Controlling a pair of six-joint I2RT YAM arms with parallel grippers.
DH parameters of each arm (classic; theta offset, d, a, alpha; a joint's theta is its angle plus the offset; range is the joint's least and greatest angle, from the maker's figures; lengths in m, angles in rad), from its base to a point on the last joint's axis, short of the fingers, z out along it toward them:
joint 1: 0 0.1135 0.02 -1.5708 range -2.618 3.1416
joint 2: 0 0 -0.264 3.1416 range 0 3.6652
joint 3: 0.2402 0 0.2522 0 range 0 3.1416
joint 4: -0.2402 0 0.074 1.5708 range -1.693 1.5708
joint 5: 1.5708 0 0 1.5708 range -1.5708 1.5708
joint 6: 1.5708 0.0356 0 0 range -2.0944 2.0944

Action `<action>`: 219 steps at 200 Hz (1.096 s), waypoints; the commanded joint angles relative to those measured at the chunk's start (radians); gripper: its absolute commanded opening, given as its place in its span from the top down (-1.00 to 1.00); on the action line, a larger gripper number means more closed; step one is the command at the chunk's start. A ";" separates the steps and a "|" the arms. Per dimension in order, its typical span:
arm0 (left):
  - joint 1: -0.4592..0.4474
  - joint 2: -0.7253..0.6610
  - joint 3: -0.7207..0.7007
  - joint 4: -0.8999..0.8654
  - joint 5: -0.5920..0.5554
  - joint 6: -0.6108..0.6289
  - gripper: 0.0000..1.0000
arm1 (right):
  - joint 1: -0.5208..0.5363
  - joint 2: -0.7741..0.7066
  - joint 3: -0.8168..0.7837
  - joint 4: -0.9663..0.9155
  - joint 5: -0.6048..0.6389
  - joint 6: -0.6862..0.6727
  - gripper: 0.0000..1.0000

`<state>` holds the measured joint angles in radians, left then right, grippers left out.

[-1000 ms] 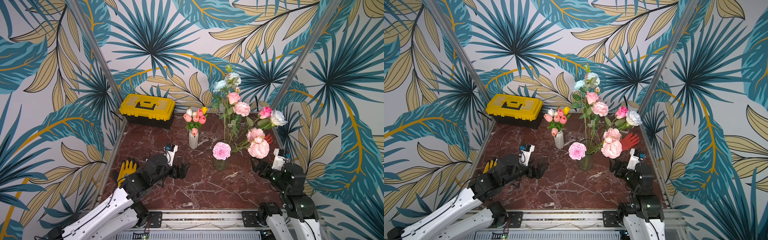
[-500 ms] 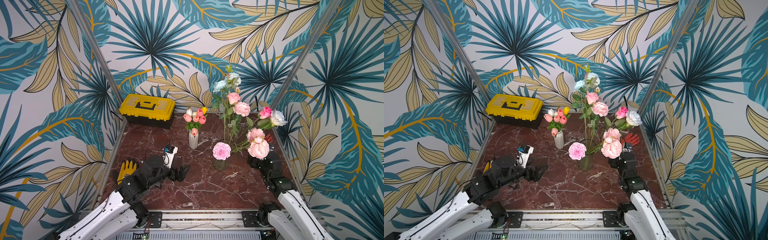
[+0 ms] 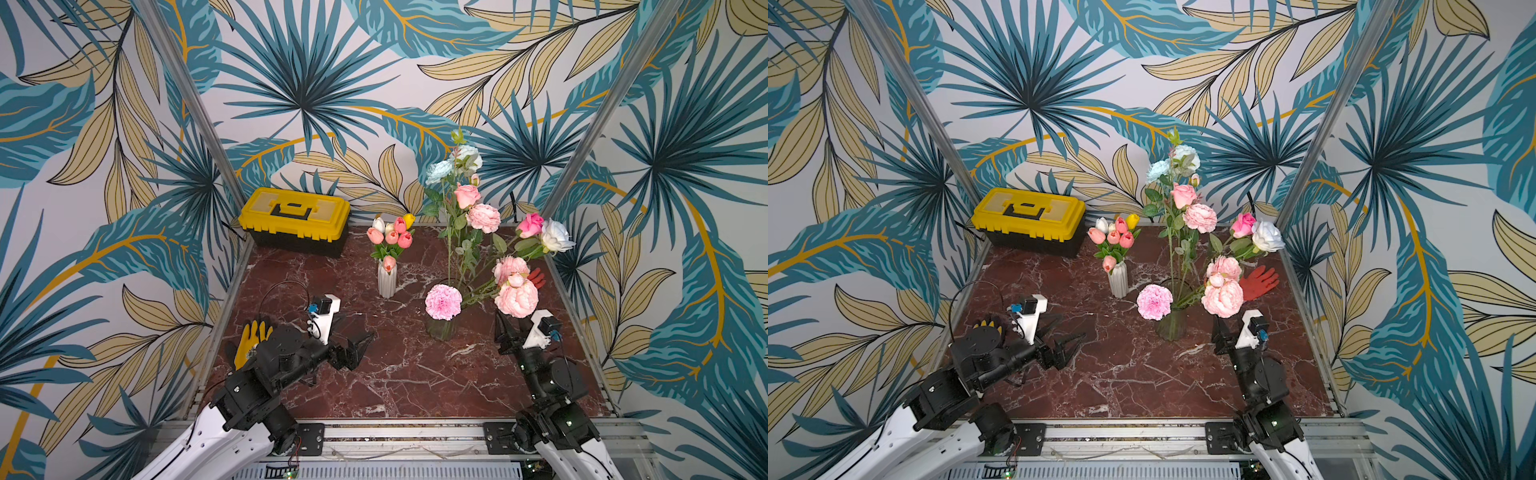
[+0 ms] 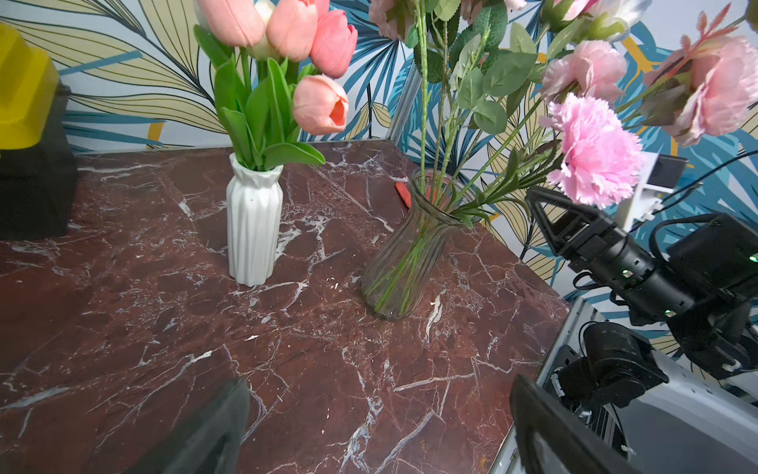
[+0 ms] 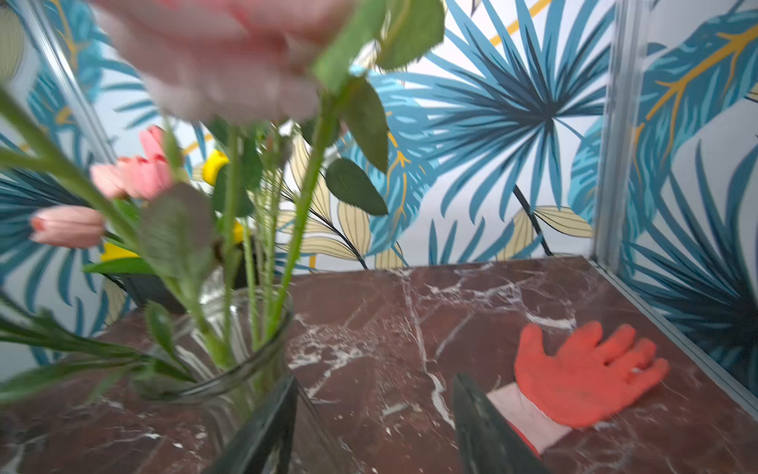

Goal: Pick out pink flowers from the vase
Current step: Pick up the flower from the vase.

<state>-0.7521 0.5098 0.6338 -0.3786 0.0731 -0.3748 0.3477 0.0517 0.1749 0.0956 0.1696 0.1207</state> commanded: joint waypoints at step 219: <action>-0.001 -0.082 -0.049 0.049 0.036 -0.055 -1.00 | 0.005 0.022 0.072 0.085 -0.368 0.017 0.45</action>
<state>-0.7521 0.4301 0.6106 -0.3607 0.1123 -0.4198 0.3485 0.0322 0.2562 0.1497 -0.1638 0.1200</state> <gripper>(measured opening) 0.998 0.278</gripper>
